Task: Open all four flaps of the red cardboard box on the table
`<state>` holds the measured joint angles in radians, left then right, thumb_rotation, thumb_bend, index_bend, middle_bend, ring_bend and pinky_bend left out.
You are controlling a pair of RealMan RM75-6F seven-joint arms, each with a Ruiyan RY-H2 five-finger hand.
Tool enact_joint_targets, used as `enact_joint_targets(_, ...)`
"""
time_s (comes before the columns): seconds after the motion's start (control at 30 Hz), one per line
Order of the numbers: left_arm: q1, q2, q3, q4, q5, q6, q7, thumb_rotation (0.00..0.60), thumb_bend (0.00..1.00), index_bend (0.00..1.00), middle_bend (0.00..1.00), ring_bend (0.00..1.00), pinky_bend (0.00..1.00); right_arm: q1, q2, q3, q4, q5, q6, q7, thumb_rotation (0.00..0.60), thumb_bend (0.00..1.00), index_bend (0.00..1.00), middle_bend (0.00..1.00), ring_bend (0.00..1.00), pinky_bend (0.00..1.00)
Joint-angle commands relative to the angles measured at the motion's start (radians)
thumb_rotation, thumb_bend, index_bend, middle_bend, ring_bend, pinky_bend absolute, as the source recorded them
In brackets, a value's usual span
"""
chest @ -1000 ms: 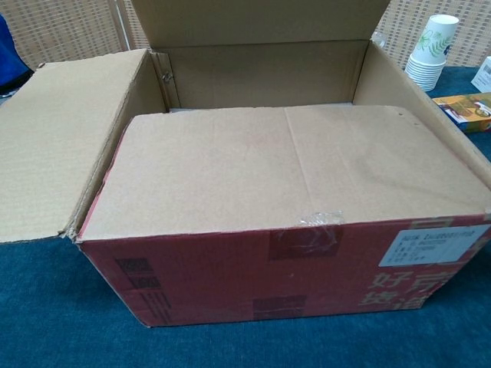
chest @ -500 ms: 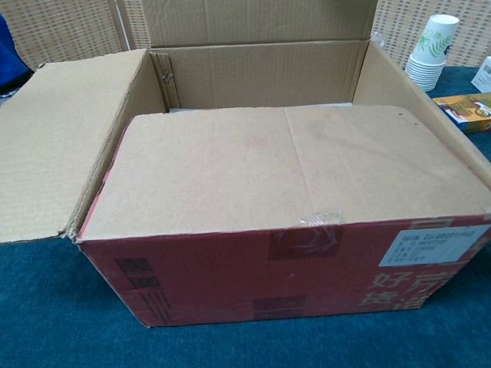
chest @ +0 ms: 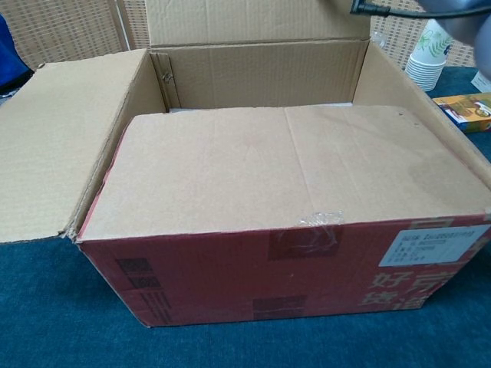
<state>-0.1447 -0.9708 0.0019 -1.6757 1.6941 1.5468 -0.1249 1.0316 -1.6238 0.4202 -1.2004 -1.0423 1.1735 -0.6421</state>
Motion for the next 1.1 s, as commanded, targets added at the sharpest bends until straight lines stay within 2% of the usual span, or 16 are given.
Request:
enact_joint_targets(0.03, 0.001, 0.000, -0.001, 0.001, -0.003, 0.001, 0.000, 0.596, 0.00, 0.14, 0.00, 0.00, 0.09, 0.011, -0.049, -0.012, 0.072, -0.008, 0.002, 0.028, 0.600, 0.20, 0.00, 0.00, 0.00, 0.19)
enact_joint_targets(0.37, -0.001, -0.002, -0.003, 0.003, -0.011, -0.007, 0.004, 0.597, 0.00, 0.14, 0.00, 0.00, 0.09, 0.017, -0.131, -0.042, 0.209, -0.046, 0.007, 0.063, 0.600, 0.17, 0.00, 0.00, 0.00, 0.19)
enact_joint_targets(0.53, -0.003, -0.004, -0.001, 0.005, -0.011, -0.012, 0.007, 0.599, 0.00, 0.14, 0.00, 0.00, 0.09, 0.009, -0.117, -0.036, 0.197, -0.069, 0.025, 0.086, 0.600, 0.17, 0.00, 0.00, 0.00, 0.19)
enact_joint_targets(0.73, -0.009, -0.008, 0.001, 0.004, -0.010, -0.027, 0.012, 0.597, 0.00, 0.14, 0.00, 0.00, 0.09, -0.013, -0.021, -0.037, 0.098, -0.097, 0.020, 0.082, 0.600, 0.17, 0.00, 0.00, 0.00, 0.19)
enact_joint_targets(0.87, -0.018, -0.010, 0.005, -0.004, -0.006, -0.045, 0.013, 0.598, 0.00, 0.14, 0.00, 0.00, 0.09, -0.042, 0.084, -0.049, -0.009, -0.094, -0.014, 0.051, 0.600, 0.16, 0.00, 0.00, 0.00, 0.19)
enact_joint_targets(1.1, -0.045, 0.000, 0.012, -0.025, 0.003, -0.089, -0.019, 0.598, 0.01, 0.14, 0.00, 0.00, 0.09, -0.115, 0.293, -0.114, -0.191, -0.123, -0.071, 0.024, 0.600, 0.18, 0.00, 0.00, 0.00, 0.21)
